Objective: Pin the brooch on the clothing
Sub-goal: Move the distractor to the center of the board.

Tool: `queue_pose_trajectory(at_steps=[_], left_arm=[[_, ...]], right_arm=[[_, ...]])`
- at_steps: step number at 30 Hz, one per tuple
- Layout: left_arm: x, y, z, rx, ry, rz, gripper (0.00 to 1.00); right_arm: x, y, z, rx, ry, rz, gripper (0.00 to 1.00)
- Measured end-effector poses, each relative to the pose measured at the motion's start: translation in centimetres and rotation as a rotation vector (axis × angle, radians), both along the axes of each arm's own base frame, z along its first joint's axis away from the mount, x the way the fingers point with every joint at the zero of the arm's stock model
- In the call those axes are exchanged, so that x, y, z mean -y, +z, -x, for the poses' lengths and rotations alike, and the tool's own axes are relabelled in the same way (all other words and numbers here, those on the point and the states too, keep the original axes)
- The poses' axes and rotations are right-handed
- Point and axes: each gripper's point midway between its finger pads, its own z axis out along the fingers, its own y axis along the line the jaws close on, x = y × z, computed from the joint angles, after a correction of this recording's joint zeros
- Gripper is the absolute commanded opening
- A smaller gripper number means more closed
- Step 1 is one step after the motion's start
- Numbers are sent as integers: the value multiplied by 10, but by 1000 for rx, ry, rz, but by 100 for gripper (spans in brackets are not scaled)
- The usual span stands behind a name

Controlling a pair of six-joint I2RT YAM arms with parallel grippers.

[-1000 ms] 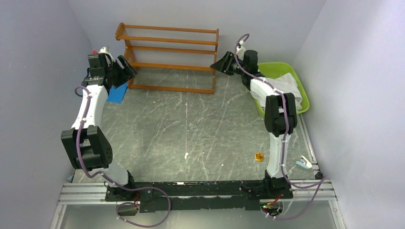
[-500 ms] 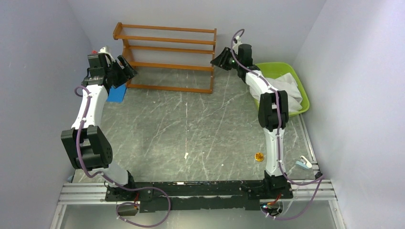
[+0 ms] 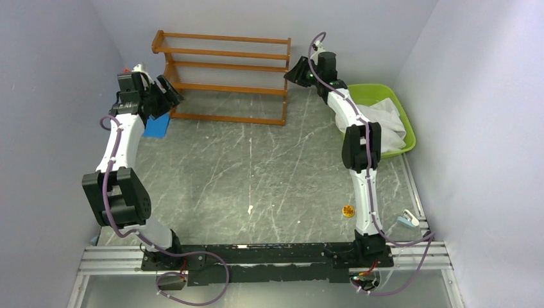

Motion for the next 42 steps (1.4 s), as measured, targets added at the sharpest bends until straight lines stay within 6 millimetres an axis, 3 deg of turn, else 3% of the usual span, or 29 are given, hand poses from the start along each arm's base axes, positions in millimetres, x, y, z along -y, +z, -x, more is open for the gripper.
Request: queue_pose_trajectory(at_steps=[3,7,12,16,18,21,23,27,30,33,36,42], left_arm=[[-1,-3,-1,-6,1,2,80],[0,-4,-1,-10,-2,4,79],[3,-4,-1,-9,-19,19,79],[5,-4,-1,-8,-27,26,79],[5,-3,-2,-2,-28,24,79],[5,-2,-3,3,-27,23,79],[5,-2,-3,3,-27,23,79],[4,-4,-3,-1,-27,22,79],[4,-6,-4,-5,-26,23,79],[4,-7,-4,-8,-25,23,79],[3,-8,-4,-10,-24,22,79],[1,-9,-4,-11,-19,22,79]], right_arm=[[6,-10,8,-12,0,21,64],[19,-10,43,-31,-16,69,65],[35,30,107,24,-16,97,50],[30,65,134,114,5,84,29],[16,69,141,139,35,81,21],[-13,52,149,111,96,83,16],[-32,30,149,72,132,92,7],[-61,-15,145,-8,174,111,0],[-64,-49,137,-74,152,128,0],[-56,-71,122,-109,104,142,0],[-48,-76,100,-109,50,141,1],[-39,-62,55,-59,-3,107,4]])
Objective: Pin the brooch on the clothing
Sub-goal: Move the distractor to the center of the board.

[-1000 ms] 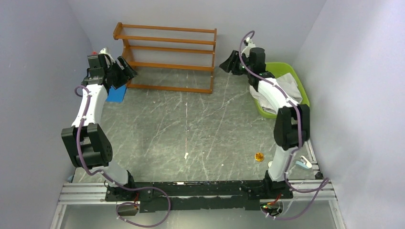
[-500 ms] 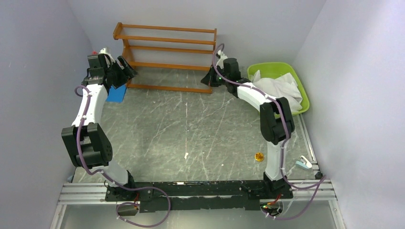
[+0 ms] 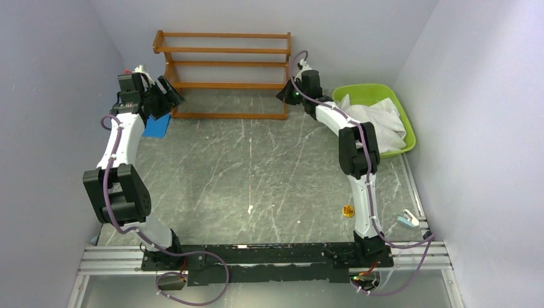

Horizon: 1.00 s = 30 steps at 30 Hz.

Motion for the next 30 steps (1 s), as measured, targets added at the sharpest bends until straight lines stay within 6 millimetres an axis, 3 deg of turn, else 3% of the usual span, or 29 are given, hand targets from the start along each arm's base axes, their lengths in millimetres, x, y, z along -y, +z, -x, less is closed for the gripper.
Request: queue_pose_trajectory(at_steps=[5,10,13,16,20,22,25,28,30], left_arm=[[-4,0,0,-1,9,1,80],[-6,0,0,-1,13,1,80],[-6,0,0,0,11,3,80],[-4,1,0,4,1,9,81],[7,-1,-1,11,-29,13,83],[24,-2,-1,11,-67,6,83],[71,-3,2,18,-173,-31,85],[136,-6,14,31,-324,-102,88],[174,-9,25,46,-414,-161,91]], right_arm=[[4,7,-21,17,-18,-13,6],[6,-2,-15,-1,-12,-7,20],[13,-18,5,-47,-10,15,30],[26,-31,38,-105,-8,46,41],[49,-12,84,-105,-23,90,50],[62,12,100,-66,-42,95,56],[94,47,117,4,-105,101,70],[142,69,130,47,-229,124,82],[179,72,141,50,-334,146,88]])
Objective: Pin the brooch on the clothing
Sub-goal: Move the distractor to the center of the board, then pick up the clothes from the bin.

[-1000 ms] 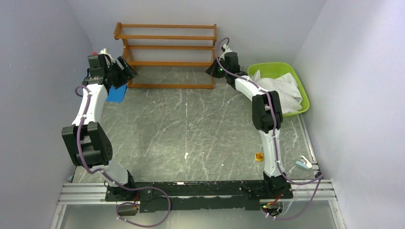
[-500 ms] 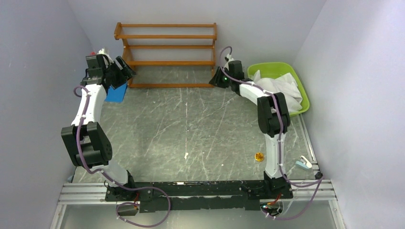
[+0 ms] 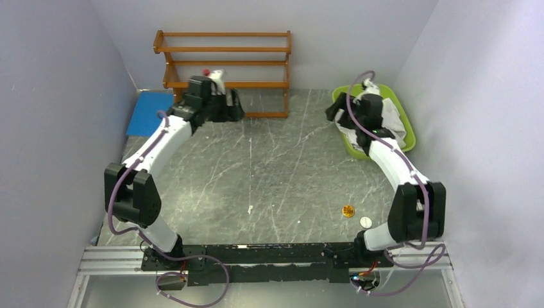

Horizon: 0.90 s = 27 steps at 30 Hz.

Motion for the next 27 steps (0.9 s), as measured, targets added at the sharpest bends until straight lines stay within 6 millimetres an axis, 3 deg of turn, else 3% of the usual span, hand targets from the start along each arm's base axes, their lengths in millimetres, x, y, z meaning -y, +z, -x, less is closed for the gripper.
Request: queue_pose_trajectory(at_steps=[2,4,9,12,18,21,24,27], left_arm=[[31,-4,14,13,-73,-66,93],[47,-8,23,25,-112,-121,94],[33,-11,18,47,-64,-208,95],[19,-7,13,64,-21,-237,95],[12,-1,12,80,6,-253,95],[12,-1,12,80,9,-253,95],[9,-2,11,73,14,-241,95],[3,-4,8,53,18,-205,95]], right_arm=[[35,-4,10,-9,-98,12,90],[70,-13,20,-34,-198,13,90],[138,-41,34,-123,-395,-30,88],[156,-58,32,-174,-448,-60,87],[164,-97,32,-297,-484,-54,85],[169,-103,34,-316,-502,-26,68],[169,-105,34,-318,-491,-9,42],[165,-107,32,-318,-454,-12,4]])
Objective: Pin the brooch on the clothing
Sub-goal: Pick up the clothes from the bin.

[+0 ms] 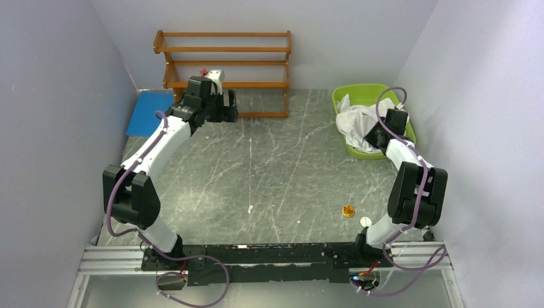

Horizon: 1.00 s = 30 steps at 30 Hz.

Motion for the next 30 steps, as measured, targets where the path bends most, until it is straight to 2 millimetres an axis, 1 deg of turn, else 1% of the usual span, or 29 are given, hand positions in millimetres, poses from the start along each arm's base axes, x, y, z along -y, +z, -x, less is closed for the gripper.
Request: queue_pose_trajectory(at_steps=[1,4,6,8,9,10,13,15,16,17,18,19,21,22,26,27,28,29,30], left_arm=[[-4,-1,-2,-8,7,15,95],[-23,-4,-9,-34,48,68,95],[-39,-4,-14,-47,84,107,95],[-52,-3,-18,-51,116,134,95],[-58,-2,-20,-50,133,146,95],[-60,-1,-20,-50,139,152,95],[-63,0,-21,-55,150,174,95],[-62,0,-21,-56,145,186,95],[-61,1,-21,-57,145,192,95],[-61,1,-21,-60,147,200,95],[-61,1,-21,-62,146,205,95],[-61,1,-21,-62,145,208,95],[-60,1,-21,-64,146,211,95],[-61,1,-21,-64,148,211,95],[-63,1,-21,-63,152,210,95],[-63,1,-21,-63,152,211,95],[-63,1,-21,-63,154,211,95],[-64,1,-21,-63,154,211,95],[-64,1,-21,-64,155,211,95]], right_arm=[[-3,-1,-1,1,16,-8,0],[-10,0,-2,6,54,-28,0],[-16,7,-5,20,87,-47,0],[-23,18,-9,40,122,-57,0],[-28,26,-9,53,141,-59,0],[-33,36,-10,71,162,-59,0],[-65,88,-7,178,263,-45,0],[-98,139,-1,291,361,-24,0],[-113,160,3,341,409,-16,0],[-137,187,10,406,473,-9,0],[-161,211,18,464,545,-11,0],[-181,228,27,509,607,-20,0],[-226,264,53,607,755,-54,0],[-247,279,67,649,826,-76,0],[-308,318,116,756,1057,-171,0],[-319,325,127,773,1102,-192,0],[-334,334,143,794,1170,-226,0],[-340,340,152,810,1205,-242,0],[-350,347,165,831,1255,-273,0]])
